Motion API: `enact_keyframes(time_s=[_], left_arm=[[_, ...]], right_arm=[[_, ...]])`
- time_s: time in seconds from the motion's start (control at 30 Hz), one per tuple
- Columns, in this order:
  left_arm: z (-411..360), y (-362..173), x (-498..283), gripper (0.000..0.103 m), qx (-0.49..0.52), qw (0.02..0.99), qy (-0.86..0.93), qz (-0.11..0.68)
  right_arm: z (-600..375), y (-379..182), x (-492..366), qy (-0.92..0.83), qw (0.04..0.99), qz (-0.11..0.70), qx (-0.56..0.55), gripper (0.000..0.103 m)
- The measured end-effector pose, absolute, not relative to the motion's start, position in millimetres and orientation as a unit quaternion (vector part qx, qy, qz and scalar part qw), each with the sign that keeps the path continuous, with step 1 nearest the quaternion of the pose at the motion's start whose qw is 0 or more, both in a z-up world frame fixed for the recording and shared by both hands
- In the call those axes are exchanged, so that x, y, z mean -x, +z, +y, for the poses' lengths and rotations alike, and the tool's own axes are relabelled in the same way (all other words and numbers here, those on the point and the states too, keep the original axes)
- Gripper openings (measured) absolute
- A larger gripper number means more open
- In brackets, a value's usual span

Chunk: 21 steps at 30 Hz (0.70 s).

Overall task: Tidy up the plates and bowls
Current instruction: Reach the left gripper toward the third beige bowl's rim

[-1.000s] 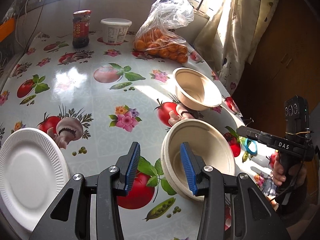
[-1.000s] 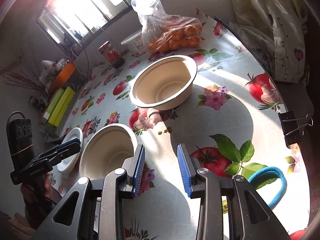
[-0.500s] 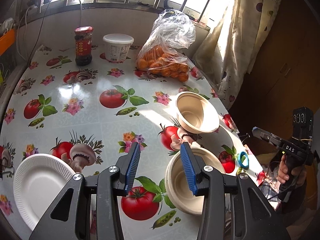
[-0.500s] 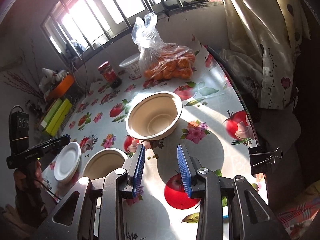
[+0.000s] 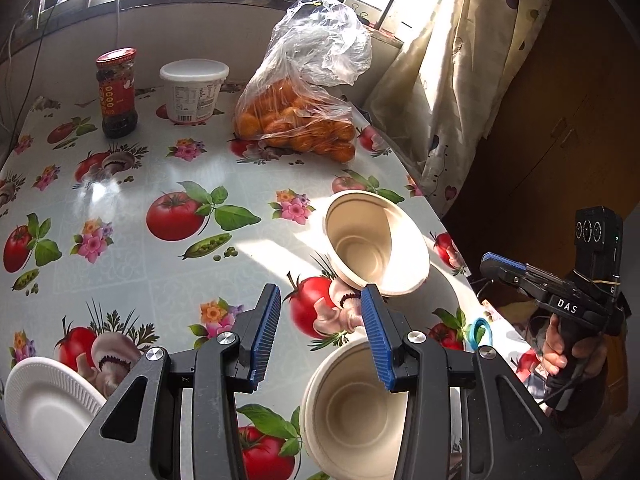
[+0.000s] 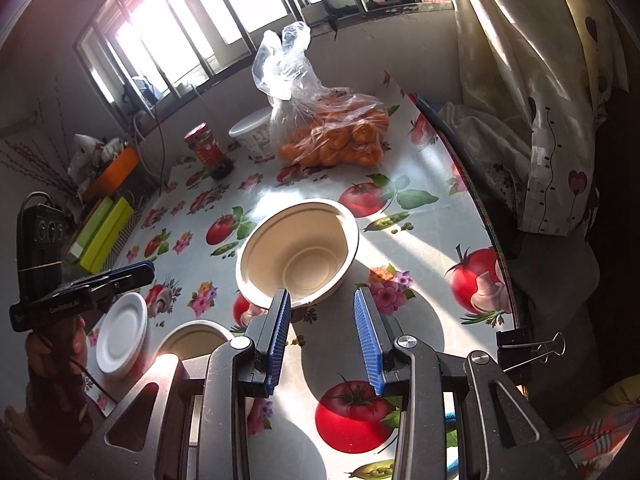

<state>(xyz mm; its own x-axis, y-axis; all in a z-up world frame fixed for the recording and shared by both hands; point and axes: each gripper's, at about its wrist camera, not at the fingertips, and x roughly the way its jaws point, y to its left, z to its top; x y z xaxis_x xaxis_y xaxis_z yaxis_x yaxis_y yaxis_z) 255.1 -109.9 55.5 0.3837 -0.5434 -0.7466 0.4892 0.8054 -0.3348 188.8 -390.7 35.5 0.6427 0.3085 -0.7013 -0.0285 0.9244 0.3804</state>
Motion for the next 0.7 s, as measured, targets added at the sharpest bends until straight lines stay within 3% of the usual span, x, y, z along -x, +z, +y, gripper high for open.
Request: enact_keyframes(time_s=[0.7], left_arm=[[-153, 12, -300, 0.043, 0.021, 0.803, -0.323, 0.501]], right_arm=[[-385, -3, -239, 0.099, 0.878, 0.436, -0.172, 0.033]])
